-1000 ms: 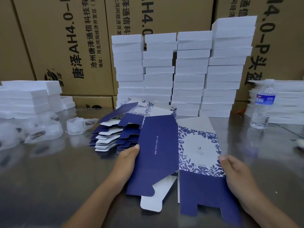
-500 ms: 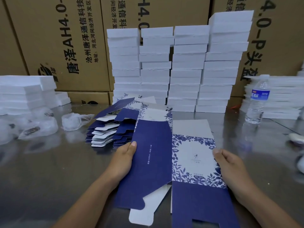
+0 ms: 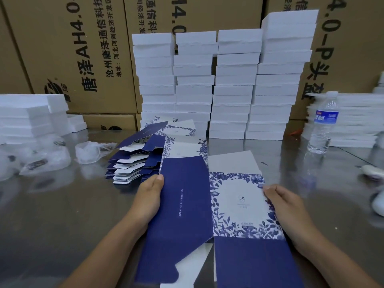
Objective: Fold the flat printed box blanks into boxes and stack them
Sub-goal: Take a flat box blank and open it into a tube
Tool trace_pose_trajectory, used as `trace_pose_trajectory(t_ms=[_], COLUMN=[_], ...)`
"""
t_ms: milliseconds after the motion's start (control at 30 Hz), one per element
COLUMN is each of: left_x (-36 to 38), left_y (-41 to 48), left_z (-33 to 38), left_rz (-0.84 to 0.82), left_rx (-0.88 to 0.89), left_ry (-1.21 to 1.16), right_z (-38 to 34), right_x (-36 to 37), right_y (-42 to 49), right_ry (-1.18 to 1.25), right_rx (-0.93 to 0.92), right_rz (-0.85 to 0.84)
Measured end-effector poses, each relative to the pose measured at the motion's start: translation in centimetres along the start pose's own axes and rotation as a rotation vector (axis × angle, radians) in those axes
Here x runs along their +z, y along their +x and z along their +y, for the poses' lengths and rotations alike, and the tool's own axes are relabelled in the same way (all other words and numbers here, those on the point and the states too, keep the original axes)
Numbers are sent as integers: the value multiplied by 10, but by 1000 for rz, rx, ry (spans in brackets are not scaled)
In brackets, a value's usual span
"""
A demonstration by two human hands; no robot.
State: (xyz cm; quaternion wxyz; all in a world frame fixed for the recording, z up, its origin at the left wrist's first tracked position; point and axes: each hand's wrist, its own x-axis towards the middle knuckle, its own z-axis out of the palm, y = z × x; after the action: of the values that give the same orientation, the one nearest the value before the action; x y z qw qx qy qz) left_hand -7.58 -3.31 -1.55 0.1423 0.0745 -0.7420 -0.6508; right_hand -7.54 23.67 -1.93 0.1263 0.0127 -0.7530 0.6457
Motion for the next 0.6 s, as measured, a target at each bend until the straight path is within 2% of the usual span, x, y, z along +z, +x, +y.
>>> trace_pose_trajectory(t_ms=[100,233,500,600], left_x=[0,-2,-3,-3], left_y=[0,2,-3,0], left_z=[-1,3,4,4], left_rz=[-44,-63,-112,-138], left_rx=[-13,-80,-82,-134], left_ry=[0,-128,-99,-251], right_z=[0,0,-4,-3], right_x=[-1,-2,0,0], right_y=[1,1,1,0], right_ry=[-36,-51,144,125], right_rx=[-19,-25,68,53], right_rz=[17,2,38,59])
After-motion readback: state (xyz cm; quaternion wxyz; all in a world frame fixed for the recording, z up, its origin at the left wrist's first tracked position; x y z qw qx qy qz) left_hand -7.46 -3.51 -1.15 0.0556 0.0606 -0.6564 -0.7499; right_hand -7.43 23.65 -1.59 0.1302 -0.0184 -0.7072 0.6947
